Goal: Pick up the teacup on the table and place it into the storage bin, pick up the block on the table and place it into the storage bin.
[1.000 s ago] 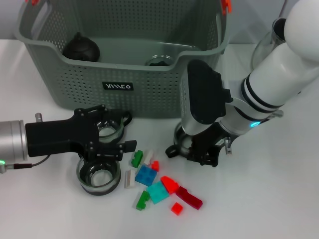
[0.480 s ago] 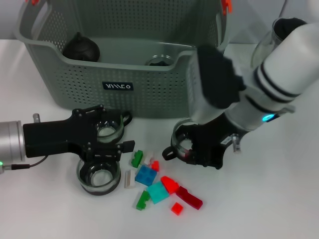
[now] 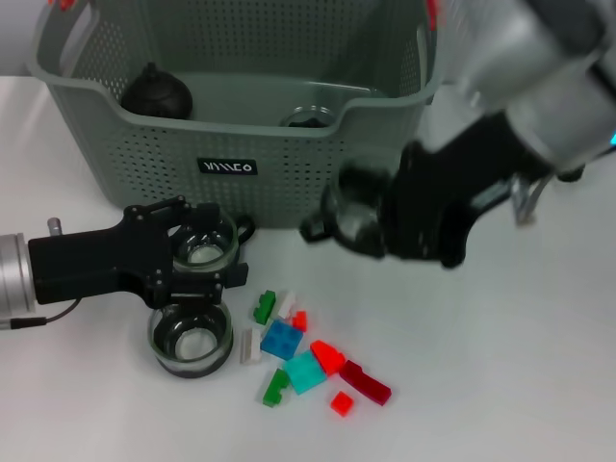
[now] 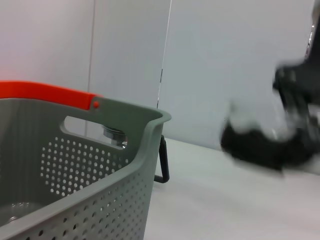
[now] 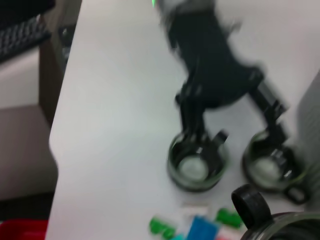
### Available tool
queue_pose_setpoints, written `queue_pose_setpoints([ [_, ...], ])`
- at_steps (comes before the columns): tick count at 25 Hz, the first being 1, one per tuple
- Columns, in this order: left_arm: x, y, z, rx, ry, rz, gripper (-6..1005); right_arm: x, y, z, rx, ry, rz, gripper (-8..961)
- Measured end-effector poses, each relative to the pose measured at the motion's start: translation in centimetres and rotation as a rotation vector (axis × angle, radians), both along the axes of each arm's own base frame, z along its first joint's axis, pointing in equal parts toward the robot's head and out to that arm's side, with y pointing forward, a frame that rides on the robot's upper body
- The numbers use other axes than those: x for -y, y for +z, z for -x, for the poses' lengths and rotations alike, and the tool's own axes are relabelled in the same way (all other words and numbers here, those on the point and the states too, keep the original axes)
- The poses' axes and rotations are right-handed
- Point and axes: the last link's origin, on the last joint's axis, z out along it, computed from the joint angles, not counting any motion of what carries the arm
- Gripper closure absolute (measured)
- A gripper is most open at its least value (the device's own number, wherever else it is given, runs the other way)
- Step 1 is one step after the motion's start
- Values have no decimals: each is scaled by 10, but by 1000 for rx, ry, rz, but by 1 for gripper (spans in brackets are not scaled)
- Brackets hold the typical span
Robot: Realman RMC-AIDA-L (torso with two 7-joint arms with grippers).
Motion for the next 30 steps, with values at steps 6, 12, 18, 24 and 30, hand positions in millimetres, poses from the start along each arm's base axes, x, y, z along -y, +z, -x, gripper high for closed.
queue_pose_setpoints([
  [6, -1, 0, -2, 1, -8, 0, 96, -13, 35, 37, -96, 66, -134, 895],
  [12, -4, 1, -5, -4, -25, 9, 96, -47, 40, 48, -113, 136, -250, 895],
  [18, -4, 1, -5, 2, -22, 8, 97, -90, 21, 33, -123, 99, -317, 895],
  [24, -3, 1, -5, 5, -20, 7, 98, -120, -3, 11, -146, 53, -370, 894],
  [30, -4, 1, -5, 4, -19, 5, 98, -134, -14, -5, -222, 15, -408, 894],
])
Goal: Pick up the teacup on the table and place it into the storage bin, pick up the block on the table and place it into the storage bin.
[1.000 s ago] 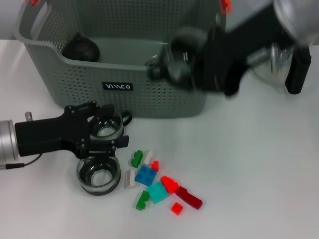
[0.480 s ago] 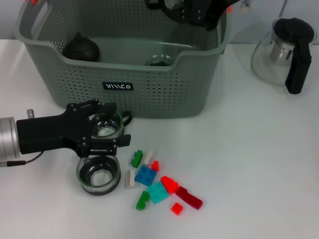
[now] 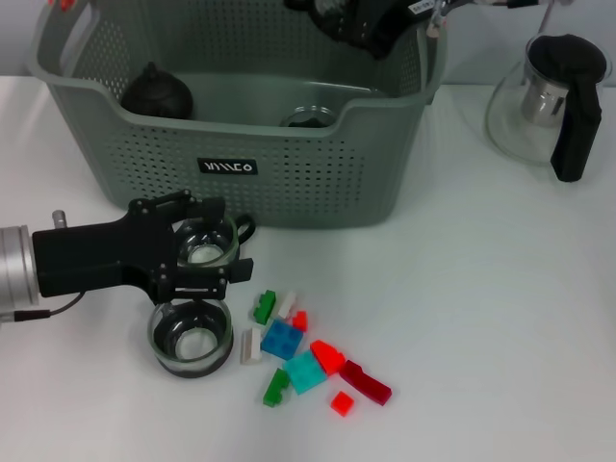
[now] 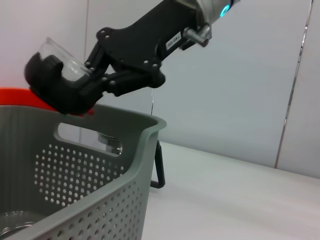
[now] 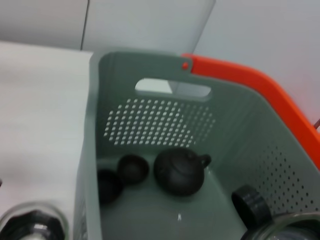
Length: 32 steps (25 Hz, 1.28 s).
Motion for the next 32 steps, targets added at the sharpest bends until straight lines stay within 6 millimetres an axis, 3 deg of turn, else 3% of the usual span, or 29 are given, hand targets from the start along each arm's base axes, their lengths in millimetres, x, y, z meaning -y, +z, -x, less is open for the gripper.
queue_pose_setpoints([
  [8, -1, 0, 0, -1, -5, -9, 99, -14, -14, -19, -28, -33, -75, 894],
  [20, -1, 1, 0, 15, 5, -27, 100, -16, -38, -34, -11, -40, -103, 894],
  [32, 0, 0, 1, 17, 7, -27, 101, -15, -43, -42, -5, -60, -106, 893],
])
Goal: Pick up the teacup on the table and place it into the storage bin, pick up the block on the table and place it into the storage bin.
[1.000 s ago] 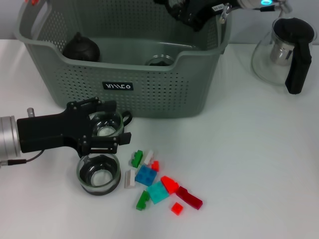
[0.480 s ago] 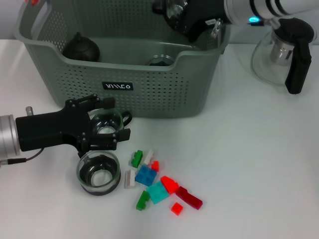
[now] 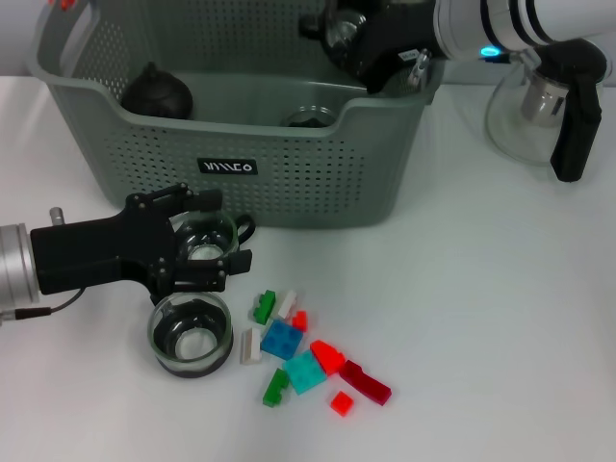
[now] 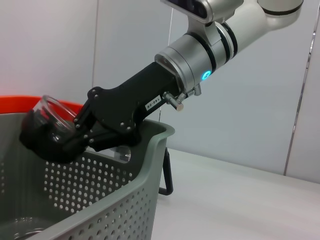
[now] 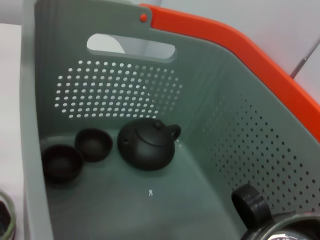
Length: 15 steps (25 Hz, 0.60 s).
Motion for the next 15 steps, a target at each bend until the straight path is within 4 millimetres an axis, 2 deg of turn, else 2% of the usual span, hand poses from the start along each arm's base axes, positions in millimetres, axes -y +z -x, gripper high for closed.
queue_pose_setpoints([
  [15, 1, -1, 1, 1, 3, 1, 103, 1, -1, -6, 3, -11, 0, 893],
])
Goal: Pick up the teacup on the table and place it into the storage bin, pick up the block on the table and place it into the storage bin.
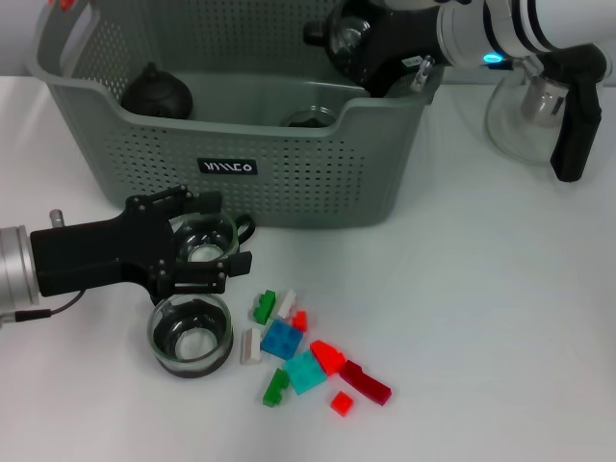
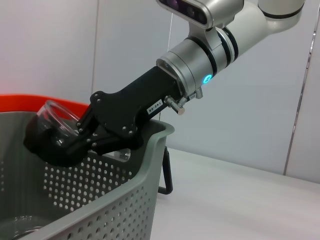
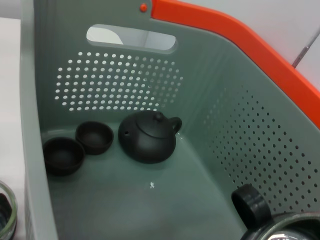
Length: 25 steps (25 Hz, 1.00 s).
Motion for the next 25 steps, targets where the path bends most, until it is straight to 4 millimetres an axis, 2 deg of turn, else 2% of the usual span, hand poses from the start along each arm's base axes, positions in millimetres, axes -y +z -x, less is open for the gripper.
queue_pose_setpoints([
  [17, 2, -1, 1, 3, 6, 2, 104, 0, 0, 3, -13, -5, -4, 890],
  [22, 2, -2, 1, 5, 6, 3, 105, -1, 3, 5, -18, -5, -7, 699],
  [25, 2, -2, 1, 5, 6, 3, 105, -2, 7, 8, -25, -2, -17, 460],
])
